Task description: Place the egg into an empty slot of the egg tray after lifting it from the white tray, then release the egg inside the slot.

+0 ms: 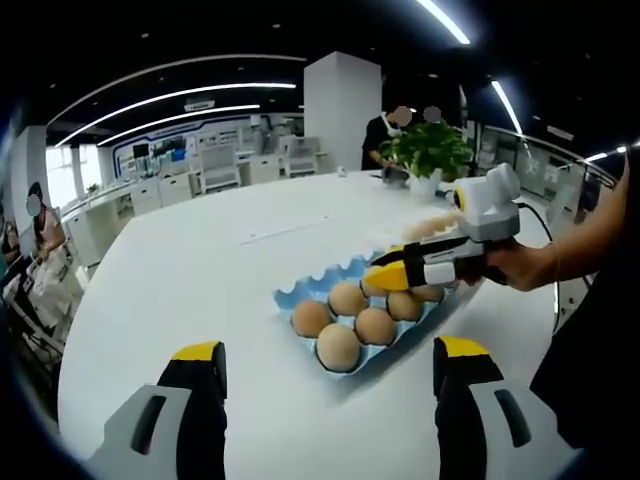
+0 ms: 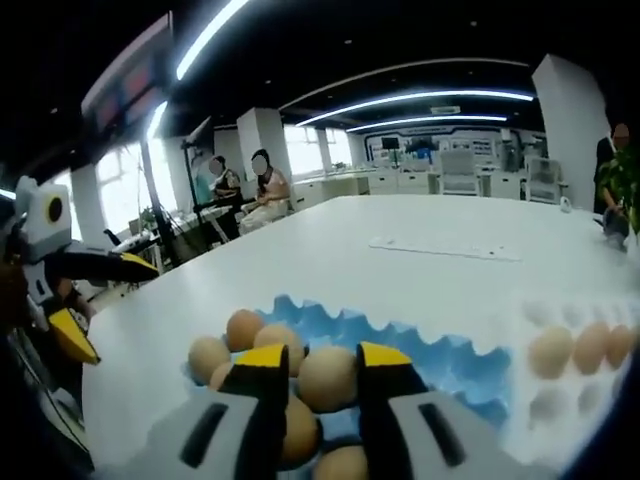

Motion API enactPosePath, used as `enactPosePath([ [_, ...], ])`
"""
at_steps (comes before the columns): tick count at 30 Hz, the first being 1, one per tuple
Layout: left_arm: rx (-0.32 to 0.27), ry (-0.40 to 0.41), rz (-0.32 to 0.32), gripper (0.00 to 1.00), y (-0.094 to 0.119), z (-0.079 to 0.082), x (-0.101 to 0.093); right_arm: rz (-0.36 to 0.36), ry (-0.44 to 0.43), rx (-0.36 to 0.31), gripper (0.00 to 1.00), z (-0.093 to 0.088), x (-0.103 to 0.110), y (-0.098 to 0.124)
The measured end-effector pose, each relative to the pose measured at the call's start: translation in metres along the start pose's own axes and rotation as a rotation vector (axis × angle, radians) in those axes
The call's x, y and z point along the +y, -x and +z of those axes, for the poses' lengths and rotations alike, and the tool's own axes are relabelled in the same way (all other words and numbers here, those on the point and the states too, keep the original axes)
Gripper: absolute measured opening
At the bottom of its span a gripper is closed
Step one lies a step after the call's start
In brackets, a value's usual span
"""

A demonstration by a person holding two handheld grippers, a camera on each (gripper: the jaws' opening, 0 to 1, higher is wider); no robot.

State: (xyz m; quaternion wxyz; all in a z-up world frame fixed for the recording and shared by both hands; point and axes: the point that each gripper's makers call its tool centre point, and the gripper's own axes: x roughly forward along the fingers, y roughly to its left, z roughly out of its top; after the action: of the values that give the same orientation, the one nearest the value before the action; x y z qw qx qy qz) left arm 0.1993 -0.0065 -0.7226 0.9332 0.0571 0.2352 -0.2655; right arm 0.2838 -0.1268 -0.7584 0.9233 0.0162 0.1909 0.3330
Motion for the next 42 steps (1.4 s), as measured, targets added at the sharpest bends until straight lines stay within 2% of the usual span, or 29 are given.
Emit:
enactPosePath([
  [7,-0.003,0.003,0.001,0.86,0.000,0.000,0.001,0.006,0.022,-0.008,0.27,0.000,0.000,0.013],
  [19,-0.002,0.003,0.000,0.86,0.001,0.002,-0.003,-0.054,0.008,-0.028,0.26,0.002,-0.023,0.027],
  [24,-0.009,-0.002,0.010,0.86,0.001,0.004,-0.003,-0.104,-0.008,-0.036,0.26,0.002,-0.041,0.039],
  [28,-0.011,-0.002,0.011,0.86,0.001,0.006,-0.003,-0.171,-0.028,-0.052,0.26,0.004,-0.067,0.053],
  [37,-0.009,-0.003,0.006,0.86,0.000,0.007,-0.006,-0.274,-0.041,-0.063,0.26,0.003,-0.106,0.078],
  [42,-0.005,-0.005,0.011,0.86,0.001,0.007,-0.005,-0.377,-0.077,-0.079,0.26,0.002,-0.141,0.103],
])
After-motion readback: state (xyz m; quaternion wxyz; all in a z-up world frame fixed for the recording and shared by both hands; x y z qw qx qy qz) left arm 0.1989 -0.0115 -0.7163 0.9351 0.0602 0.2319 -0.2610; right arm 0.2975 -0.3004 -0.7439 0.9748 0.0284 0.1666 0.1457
